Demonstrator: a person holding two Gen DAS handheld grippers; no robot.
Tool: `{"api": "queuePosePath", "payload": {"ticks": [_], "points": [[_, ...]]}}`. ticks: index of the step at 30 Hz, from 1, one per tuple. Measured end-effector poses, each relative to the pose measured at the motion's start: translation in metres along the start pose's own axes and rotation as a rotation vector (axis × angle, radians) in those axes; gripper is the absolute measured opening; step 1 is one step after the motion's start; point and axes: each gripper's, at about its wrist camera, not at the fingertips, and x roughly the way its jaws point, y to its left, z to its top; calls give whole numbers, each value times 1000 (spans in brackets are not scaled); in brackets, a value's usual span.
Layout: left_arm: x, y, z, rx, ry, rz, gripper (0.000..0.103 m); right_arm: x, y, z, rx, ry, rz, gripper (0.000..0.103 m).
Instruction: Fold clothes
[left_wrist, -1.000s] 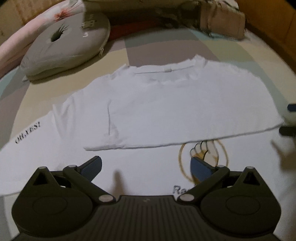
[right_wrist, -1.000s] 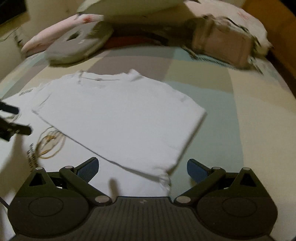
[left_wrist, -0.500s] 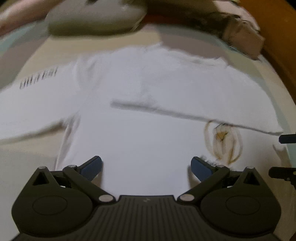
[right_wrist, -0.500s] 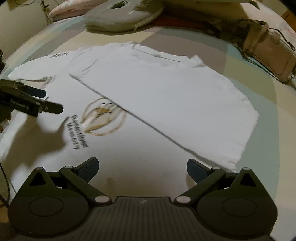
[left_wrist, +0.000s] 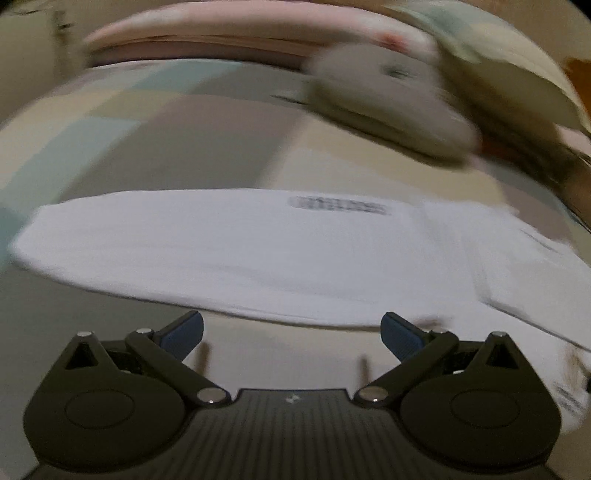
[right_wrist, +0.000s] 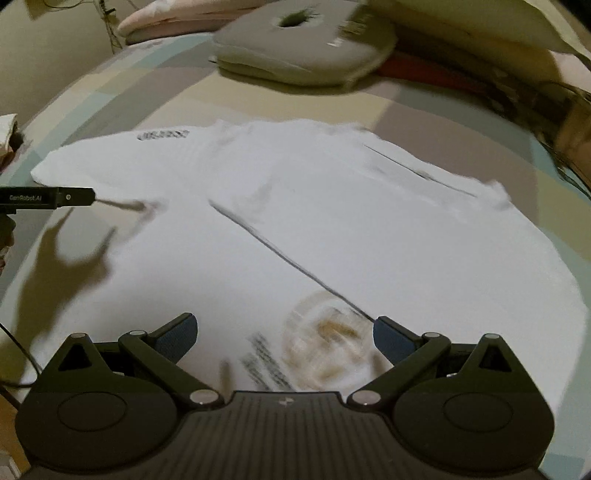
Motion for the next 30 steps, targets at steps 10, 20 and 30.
{"api": "queuePosePath", "payload": {"ticks": [10, 20, 30], "points": [[31, 101, -4, -177, -46, 15, 102, 32, 62, 45, -53, -2, 73, 103], [43, 114, 2, -43, -91, -5, 102, 42, 92, 69, -150, 22, 92, 103], [36, 149, 13, -259, -58, -100, 102, 35, 100, 79, -138, 16, 93, 103]]}}
